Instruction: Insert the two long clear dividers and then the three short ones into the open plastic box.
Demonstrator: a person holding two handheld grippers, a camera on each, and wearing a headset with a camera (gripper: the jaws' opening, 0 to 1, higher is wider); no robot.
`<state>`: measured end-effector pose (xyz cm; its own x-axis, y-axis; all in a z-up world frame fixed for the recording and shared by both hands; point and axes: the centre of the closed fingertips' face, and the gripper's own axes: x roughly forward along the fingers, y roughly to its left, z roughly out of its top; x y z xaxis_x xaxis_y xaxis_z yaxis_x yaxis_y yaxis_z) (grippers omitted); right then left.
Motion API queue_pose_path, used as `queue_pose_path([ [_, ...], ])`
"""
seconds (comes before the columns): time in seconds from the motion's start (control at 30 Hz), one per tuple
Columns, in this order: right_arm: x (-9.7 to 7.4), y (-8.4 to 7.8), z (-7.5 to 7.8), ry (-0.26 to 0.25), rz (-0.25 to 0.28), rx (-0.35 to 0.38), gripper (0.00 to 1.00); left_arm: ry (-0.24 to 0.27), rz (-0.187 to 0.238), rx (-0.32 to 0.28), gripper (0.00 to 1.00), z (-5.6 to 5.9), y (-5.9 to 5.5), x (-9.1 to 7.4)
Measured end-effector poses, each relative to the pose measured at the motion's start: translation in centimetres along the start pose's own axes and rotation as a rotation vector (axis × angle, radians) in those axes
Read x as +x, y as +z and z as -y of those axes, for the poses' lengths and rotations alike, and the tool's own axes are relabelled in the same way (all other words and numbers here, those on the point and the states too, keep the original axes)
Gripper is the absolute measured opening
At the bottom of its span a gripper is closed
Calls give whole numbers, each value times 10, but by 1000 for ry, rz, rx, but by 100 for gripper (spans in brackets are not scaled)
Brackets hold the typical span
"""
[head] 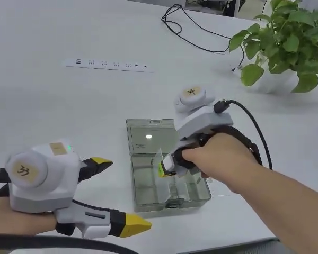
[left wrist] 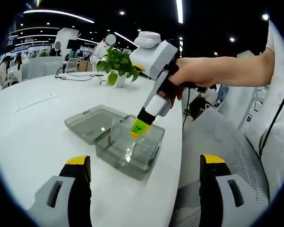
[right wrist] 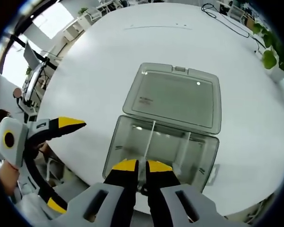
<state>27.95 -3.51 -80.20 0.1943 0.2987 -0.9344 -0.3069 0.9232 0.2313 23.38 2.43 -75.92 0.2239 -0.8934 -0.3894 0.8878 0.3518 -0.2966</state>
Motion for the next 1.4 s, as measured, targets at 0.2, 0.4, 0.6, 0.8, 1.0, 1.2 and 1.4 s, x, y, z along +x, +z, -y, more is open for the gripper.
queue_pose_path([
  [0.2, 6, -1, 0, 22, 12, 2, 9, -1, -2, 4, 100, 0, 0, 0],
  [0.4, 12, -2, 0, 50, 29, 5, 10, 5, -1, 1, 100, -2, 0, -1],
  [0.6, 18, -4, 1, 73, 41, 27, 10, 9, 1, -2, 100, -2, 1, -1],
  [0.8, 21, -5, 2, 90, 54, 43, 11, 13, 3, 0, 100, -1, 4, -1],
  [1.0, 19, -5, 1, 143, 80, 73, 12, 21, 1, 0, 100, -2, 6, -2],
  [1.2, 9, -1, 1, 212, 133, 120, 18, 39, 4, -5, 100, -2, 8, -4],
  [1.4, -10, 9, 0, 282, 207, 120, 23, 59, 1, -9, 100, -2, 9, -8],
])
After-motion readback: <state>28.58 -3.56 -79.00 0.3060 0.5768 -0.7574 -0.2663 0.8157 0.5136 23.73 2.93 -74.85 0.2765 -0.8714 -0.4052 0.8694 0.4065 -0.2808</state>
